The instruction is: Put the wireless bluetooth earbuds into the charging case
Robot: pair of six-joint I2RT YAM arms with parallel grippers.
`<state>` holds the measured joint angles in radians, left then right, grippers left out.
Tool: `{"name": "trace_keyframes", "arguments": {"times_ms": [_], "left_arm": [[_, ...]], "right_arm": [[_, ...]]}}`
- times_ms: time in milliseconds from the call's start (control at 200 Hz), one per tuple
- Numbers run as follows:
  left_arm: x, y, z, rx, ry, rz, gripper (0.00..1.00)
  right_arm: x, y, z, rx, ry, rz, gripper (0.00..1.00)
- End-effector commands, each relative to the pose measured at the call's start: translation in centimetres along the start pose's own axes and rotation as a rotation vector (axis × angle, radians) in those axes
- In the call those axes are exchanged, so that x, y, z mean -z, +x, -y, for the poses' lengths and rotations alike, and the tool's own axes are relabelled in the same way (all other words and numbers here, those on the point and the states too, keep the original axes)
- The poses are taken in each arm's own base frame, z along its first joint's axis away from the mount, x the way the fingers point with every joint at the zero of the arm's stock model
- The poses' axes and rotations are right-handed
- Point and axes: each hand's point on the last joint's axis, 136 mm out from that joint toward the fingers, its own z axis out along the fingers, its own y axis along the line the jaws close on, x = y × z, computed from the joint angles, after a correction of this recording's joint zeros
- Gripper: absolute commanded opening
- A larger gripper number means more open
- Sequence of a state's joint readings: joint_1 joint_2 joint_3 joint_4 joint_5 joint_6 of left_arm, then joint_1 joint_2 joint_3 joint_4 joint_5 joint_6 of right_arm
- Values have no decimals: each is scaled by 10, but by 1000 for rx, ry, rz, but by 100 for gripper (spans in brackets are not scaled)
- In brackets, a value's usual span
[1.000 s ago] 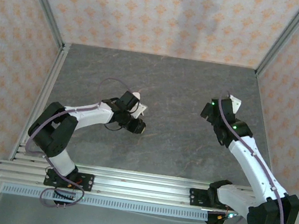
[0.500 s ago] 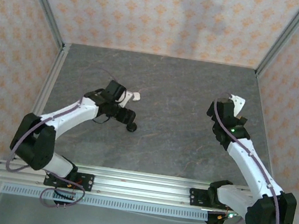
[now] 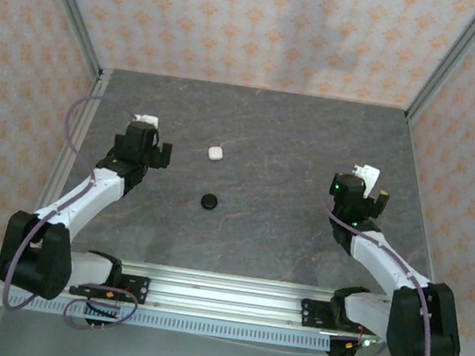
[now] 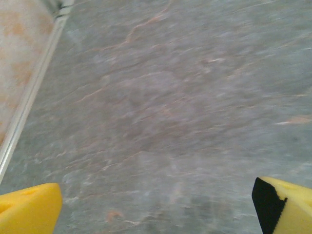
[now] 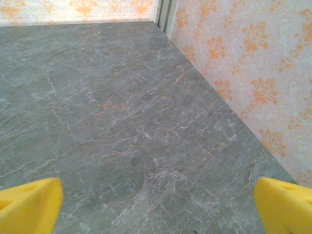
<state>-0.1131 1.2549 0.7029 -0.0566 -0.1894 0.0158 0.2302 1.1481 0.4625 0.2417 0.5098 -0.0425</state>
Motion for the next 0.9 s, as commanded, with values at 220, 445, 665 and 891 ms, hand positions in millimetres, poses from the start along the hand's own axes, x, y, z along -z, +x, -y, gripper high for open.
{"name": "trace_keyframes", "arguments": {"times_ms": [220,445,665,891], "left_arm": [[-16,-3,-1,134,44,283,100],[-35,5,9,103,62,278,100],[-49,16,11,107,65,254,100],[-49,15,10,112,69,251,100]], "right_arm": [[-23,4,5,-144,-20,116,99],[-35,7,-5,-202,-86,188,99],[-48,15,-20,-175,-126,202,99],[-64,20,-19,-180,-119,80,100]]}}
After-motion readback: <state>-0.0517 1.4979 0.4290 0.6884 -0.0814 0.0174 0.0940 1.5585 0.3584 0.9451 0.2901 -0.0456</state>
